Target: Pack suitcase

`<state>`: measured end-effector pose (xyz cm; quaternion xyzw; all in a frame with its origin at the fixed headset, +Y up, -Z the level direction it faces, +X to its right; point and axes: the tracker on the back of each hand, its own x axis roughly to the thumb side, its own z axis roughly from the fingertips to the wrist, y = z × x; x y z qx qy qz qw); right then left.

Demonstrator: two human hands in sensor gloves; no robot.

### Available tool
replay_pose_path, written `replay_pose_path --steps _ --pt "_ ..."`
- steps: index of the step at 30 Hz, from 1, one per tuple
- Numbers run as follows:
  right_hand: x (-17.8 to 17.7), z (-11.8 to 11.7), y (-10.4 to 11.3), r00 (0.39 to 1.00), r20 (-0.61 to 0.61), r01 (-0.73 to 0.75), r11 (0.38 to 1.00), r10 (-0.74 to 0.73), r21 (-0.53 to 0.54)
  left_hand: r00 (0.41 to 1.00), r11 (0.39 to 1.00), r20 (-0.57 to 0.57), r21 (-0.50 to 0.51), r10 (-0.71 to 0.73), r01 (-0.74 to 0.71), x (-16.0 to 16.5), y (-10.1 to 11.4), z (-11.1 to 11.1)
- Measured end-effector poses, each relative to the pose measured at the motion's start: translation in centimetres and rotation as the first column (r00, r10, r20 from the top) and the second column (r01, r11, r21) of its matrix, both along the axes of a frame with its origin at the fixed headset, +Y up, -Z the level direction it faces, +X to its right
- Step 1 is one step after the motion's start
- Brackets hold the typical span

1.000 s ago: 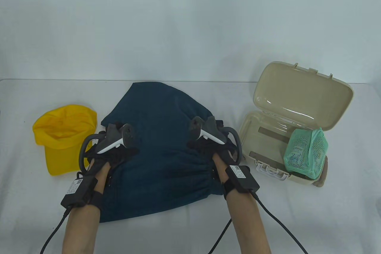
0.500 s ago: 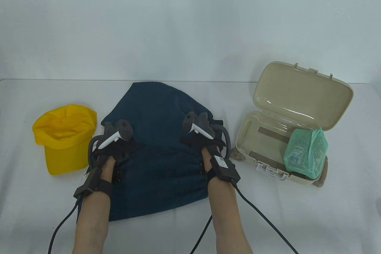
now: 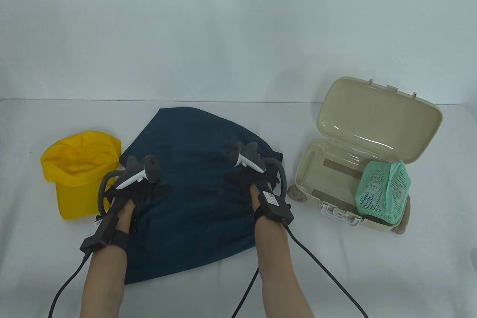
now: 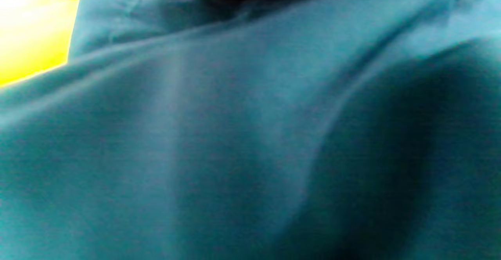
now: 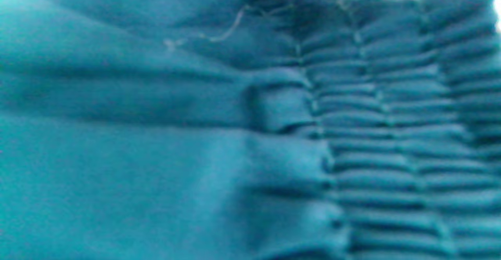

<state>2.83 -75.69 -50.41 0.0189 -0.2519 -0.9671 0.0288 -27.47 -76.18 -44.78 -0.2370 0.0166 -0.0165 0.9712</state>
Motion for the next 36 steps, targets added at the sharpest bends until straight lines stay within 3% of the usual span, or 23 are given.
replay_pose_path --steps 5,9,11,16,20,27,36 --pt "-0.1 0.5 0.5 1.000 -0.015 -0.013 0.999 0.012 -0.030 1.000 0.999 -0.011 -0.032 -0.002 0.001 0.1 0.3 0.5" --pt "-0.4 1.7 2.3 0.997 -0.077 0.029 0.999 -0.027 0.017 0.997 0.997 -0.004 0.014 0.071 -0.071 0.4 2.1 1.4" --pt "-0.5 2.8 3.8 0.991 -0.119 0.059 0.997 -0.053 0.049 0.999 0.999 0.031 0.035 0.039 -0.041 0.9 3.8 2.4" --pt "-0.8 7.0 7.7 0.951 -0.301 0.124 0.980 -0.073 0.155 0.981 0.991 0.163 0.098 -0.104 0.089 2.0 7.6 7.0" --pt "-0.2 10.9 9.1 0.905 -0.426 0.075 0.975 0.023 0.211 0.956 0.981 0.224 0.082 -0.191 0.177 2.5 8.5 10.6" --pt "2.1 15.5 8.7 0.851 -0.519 0.044 0.976 0.075 0.214 0.866 0.937 0.359 0.091 -0.347 0.337 4.5 8.0 14.6" --pt "5.1 18.0 3.9 0.815 -0.562 -0.060 0.985 0.142 0.161 0.722 0.873 0.552 0.023 -0.418 0.488 7.7 5.2 17.9"
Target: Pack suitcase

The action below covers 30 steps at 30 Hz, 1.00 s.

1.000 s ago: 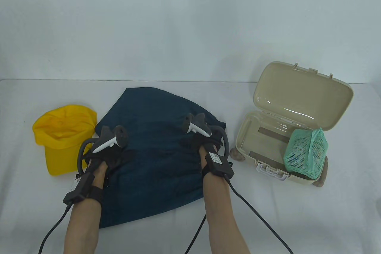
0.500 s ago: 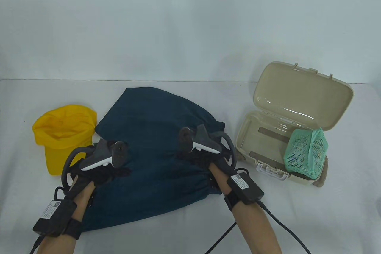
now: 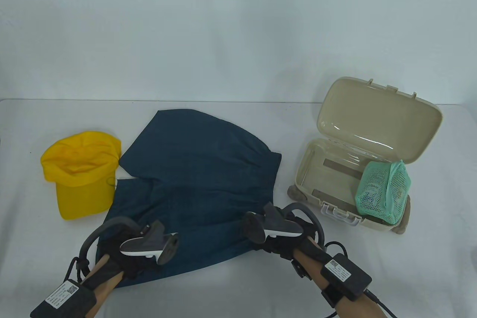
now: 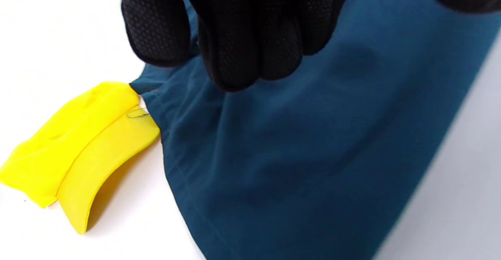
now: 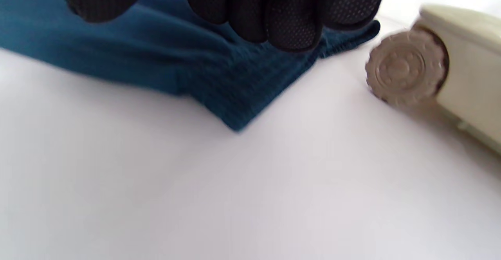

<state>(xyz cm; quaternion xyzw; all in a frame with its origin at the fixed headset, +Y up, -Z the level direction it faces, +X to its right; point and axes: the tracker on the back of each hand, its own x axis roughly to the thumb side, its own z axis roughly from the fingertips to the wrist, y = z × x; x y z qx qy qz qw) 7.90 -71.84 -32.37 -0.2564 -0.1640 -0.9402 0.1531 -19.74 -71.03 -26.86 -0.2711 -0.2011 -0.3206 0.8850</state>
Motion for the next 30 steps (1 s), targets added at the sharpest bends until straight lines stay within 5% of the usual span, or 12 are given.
replay_pose_path --steps 7,21,30 --pt "0.4 0.5 -2.6 0.996 -0.017 -0.088 0.988 0.091 0.127 0.982 0.977 0.021 -0.102 -0.187 0.188 -0.3 -3.8 0.9" --pt "-0.7 1.6 -3.1 0.980 -0.051 -0.176 0.958 0.193 0.227 0.985 0.990 -0.095 -0.039 -0.142 0.138 -2.6 -4.3 -0.4" --pt "0.0 1.1 -1.3 0.995 0.010 -0.104 0.982 0.104 0.160 0.991 0.999 -0.134 0.028 -0.030 0.034 -3.7 -3.0 -1.4"
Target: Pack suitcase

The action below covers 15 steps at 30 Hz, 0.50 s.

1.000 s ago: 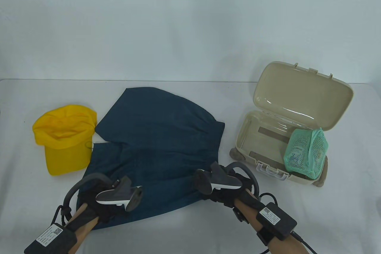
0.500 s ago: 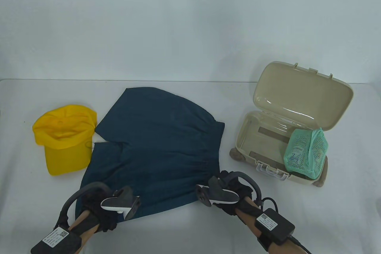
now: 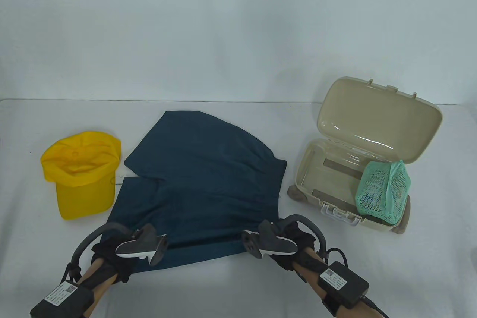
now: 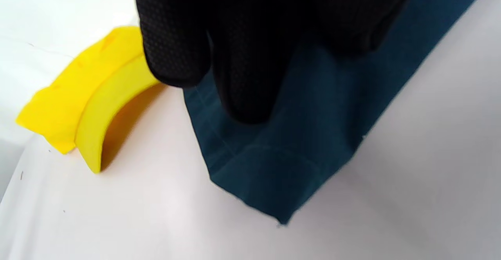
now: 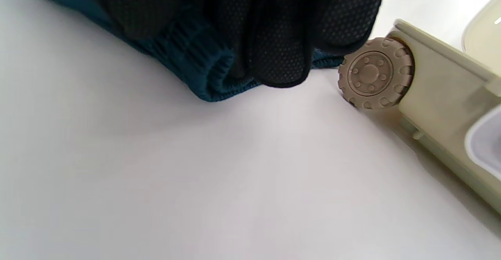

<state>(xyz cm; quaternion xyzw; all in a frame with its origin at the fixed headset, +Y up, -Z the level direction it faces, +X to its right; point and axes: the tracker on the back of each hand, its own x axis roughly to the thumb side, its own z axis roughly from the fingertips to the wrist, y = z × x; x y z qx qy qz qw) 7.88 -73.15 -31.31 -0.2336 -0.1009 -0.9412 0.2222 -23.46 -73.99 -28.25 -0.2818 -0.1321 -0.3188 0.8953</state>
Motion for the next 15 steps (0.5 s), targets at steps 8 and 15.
replay_pose_path --steps 8,15 --pt "1.7 0.4 4.0 0.977 0.064 0.200 0.979 -0.201 0.032 0.974 0.957 -0.031 0.193 0.226 -0.216 -1.1 5.6 -0.2" --pt "3.0 0.6 9.2 0.928 0.078 0.358 0.931 -0.363 0.070 0.959 0.882 -0.022 0.399 0.282 -0.250 -2.7 12.4 0.5"
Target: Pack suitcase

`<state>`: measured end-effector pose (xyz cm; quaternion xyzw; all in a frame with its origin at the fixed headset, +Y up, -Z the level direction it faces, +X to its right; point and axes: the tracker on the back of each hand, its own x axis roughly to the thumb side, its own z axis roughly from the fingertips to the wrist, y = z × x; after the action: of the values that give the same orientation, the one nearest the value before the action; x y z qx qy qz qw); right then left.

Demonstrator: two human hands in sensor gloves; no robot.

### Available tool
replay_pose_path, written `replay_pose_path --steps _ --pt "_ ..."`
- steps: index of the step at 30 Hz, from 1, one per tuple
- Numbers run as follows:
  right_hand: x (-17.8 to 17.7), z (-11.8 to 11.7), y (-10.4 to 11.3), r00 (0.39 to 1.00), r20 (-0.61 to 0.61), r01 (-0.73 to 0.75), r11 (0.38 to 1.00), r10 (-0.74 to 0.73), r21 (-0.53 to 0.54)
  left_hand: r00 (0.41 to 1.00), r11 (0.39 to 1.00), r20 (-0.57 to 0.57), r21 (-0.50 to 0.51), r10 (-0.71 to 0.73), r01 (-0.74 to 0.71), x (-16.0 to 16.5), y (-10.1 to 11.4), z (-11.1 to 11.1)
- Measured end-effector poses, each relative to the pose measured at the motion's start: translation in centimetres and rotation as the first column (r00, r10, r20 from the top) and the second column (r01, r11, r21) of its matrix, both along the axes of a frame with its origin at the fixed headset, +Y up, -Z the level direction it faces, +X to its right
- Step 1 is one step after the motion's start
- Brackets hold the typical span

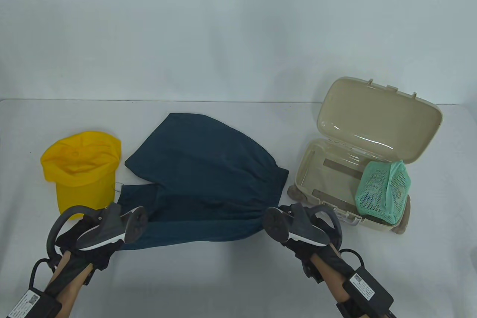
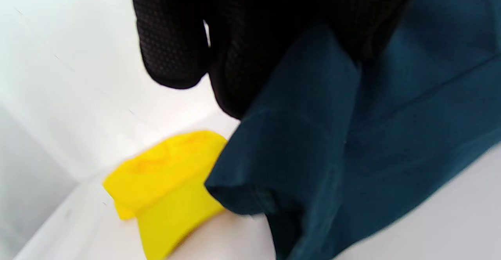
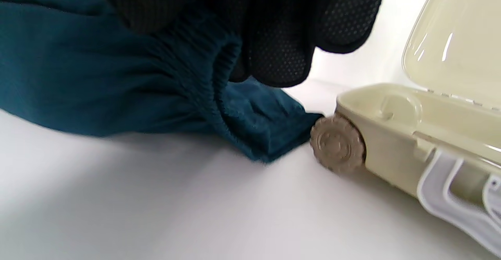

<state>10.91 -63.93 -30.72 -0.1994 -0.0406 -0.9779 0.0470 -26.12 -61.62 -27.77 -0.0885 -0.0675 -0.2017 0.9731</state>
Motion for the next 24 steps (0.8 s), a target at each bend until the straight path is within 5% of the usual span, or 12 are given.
replay_pose_path --steps 8,14,19,24 --pt "-0.2 -0.6 5.2 0.989 -0.064 0.123 0.982 -0.133 -0.142 0.993 0.984 -0.062 0.141 -0.099 0.107 -0.6 7.7 -1.6" --pt "-0.5 -2.8 6.0 0.966 -0.061 0.209 0.896 -0.252 -0.391 0.981 0.969 -0.128 0.185 -0.143 0.165 0.0 10.4 -6.5" --pt "-0.2 -4.6 3.8 0.980 0.041 0.195 0.899 -0.195 -0.393 0.983 0.963 -0.145 0.229 -0.112 0.144 1.9 9.2 -11.0" --pt "1.2 -6.3 0.2 0.971 0.195 0.205 0.894 -0.135 -0.399 0.981 0.958 -0.158 0.242 -0.115 0.151 5.3 5.7 -15.8"
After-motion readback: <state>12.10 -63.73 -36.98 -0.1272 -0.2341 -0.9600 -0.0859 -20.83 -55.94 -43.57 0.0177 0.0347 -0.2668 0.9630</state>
